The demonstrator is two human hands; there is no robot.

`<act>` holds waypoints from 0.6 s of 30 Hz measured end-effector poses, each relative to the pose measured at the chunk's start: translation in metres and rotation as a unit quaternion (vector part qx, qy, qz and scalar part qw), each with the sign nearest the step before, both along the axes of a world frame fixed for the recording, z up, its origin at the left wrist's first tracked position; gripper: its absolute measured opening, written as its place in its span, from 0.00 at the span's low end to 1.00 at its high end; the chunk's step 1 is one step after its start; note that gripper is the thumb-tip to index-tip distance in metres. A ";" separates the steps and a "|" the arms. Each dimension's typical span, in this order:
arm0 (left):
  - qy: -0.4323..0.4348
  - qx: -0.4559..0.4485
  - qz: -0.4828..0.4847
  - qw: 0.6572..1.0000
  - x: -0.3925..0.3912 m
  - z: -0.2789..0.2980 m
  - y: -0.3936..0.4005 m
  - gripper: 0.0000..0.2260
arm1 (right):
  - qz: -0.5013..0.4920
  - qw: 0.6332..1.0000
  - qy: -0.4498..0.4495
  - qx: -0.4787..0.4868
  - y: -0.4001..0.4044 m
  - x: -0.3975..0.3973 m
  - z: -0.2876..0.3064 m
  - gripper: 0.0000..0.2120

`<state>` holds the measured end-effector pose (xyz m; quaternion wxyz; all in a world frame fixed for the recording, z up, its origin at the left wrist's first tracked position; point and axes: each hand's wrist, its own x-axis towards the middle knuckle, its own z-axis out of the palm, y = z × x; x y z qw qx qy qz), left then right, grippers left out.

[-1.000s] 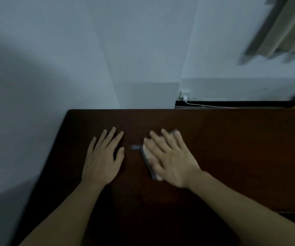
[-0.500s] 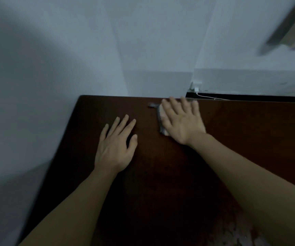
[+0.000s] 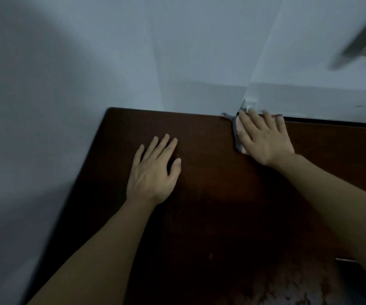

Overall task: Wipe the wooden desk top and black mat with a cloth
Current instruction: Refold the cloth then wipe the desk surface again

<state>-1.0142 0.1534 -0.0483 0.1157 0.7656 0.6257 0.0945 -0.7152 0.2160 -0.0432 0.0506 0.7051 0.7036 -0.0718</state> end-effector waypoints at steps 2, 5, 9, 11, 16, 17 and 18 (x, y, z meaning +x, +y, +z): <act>0.004 -0.001 0.001 1.000 0.000 0.000 0.000 0.27 | -0.009 1.000 0.006 -0.006 0.005 -0.032 0.002 0.29; -0.010 0.005 0.002 1.000 0.000 0.002 0.000 0.27 | 0.064 0.998 0.005 -0.013 -0.024 -0.080 0.006 0.29; -0.053 0.018 0.000 0.998 0.000 0.006 -0.005 0.30 | 0.206 0.978 0.018 -0.031 -0.100 -0.095 0.015 0.30; -0.054 0.019 0.002 0.998 0.000 0.006 -0.007 0.29 | 0.247 0.968 0.025 -0.044 -0.114 -0.075 0.015 0.30; -0.051 0.022 0.013 0.998 0.000 0.003 -0.006 0.26 | 0.134 0.991 -0.013 -0.009 -0.060 -0.015 0.006 0.32; -0.046 0.024 0.016 0.999 0.000 0.002 -0.006 0.25 | 0.096 0.995 -0.014 -0.014 -0.049 -0.012 0.005 0.33; -0.040 0.027 0.021 0.999 0.001 0.002 -0.005 0.25 | 0.066 0.998 -0.010 -0.014 -0.039 -0.014 0.004 0.32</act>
